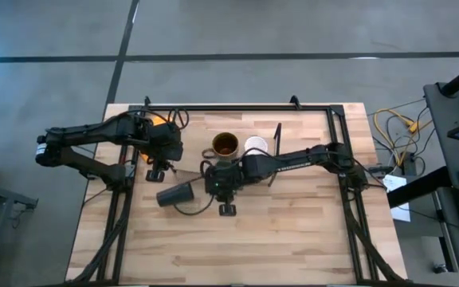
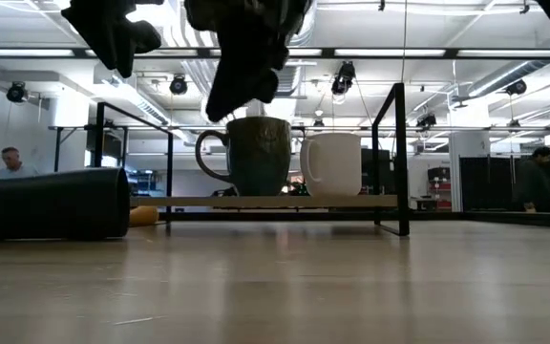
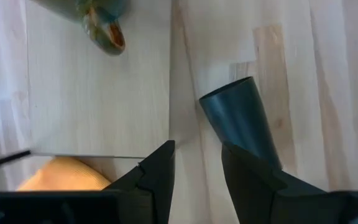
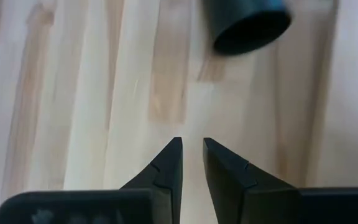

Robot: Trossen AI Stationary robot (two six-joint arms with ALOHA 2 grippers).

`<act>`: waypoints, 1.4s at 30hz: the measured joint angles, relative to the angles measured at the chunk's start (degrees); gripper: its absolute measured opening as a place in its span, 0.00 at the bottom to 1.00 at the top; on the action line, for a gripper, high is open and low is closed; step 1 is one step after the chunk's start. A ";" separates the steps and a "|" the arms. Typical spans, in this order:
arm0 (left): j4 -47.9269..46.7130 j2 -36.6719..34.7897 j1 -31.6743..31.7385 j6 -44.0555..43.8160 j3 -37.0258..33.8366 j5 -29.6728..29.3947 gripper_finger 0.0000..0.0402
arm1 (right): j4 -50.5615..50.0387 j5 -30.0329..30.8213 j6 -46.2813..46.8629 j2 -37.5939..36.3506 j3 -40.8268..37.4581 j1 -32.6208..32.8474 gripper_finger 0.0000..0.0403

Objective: Stack small to large cups/mugs on shelf
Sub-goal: Put the black cup on the shelf

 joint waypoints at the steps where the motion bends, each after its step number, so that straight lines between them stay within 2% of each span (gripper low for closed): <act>1: -0.04 0.00 0.00 -1.09 -0.18 0.02 0.29 | 0.10 0.02 0.56 0.00 -0.77 0.41 0.15; 3: -0.02 0.00 0.00 -2.12 -0.82 0.02 0.29 | 0.43 1.05 1.73 0.00 -2.28 1.25 0.15; 9: 0.00 0.00 0.00 -1.97 -4.25 0.04 0.29 | -0.12 12.11 1.58 -0.47 -5.80 3.84 0.15; 15: 1.60 0.00 0.00 -1.47 -6.67 0.05 0.29 | -1.72 17.75 -0.60 -3.07 -8.92 4.66 0.15; 22: 4.02 0.00 0.00 -1.25 -7.15 0.07 0.29 | 1.35 18.08 -0.89 -7.81 -16.14 4.14 0.15; 29: 4.70 0.00 0.00 -4.18 -6.91 -0.26 0.29 | 11.55 17.54 -6.92 -14.28 -26.83 2.15 0.15; 34: 4.49 0.00 -0.01 -23.87 -7.16 -0.34 0.29 | 19.33 11.31 -6.45 -17.93 -31.65 -0.97 0.15; 37: 2.73 -0.04 -0.97 -34.15 -7.00 0.86 0.29 | 24.76 2.26 -4.77 -19.62 -33.15 -3.09 0.15; 42: 2.21 -0.11 -2.50 -42.88 -6.44 7.40 0.29 | 29.64 -13.13 0.28 -22.35 -33.80 -7.21 0.15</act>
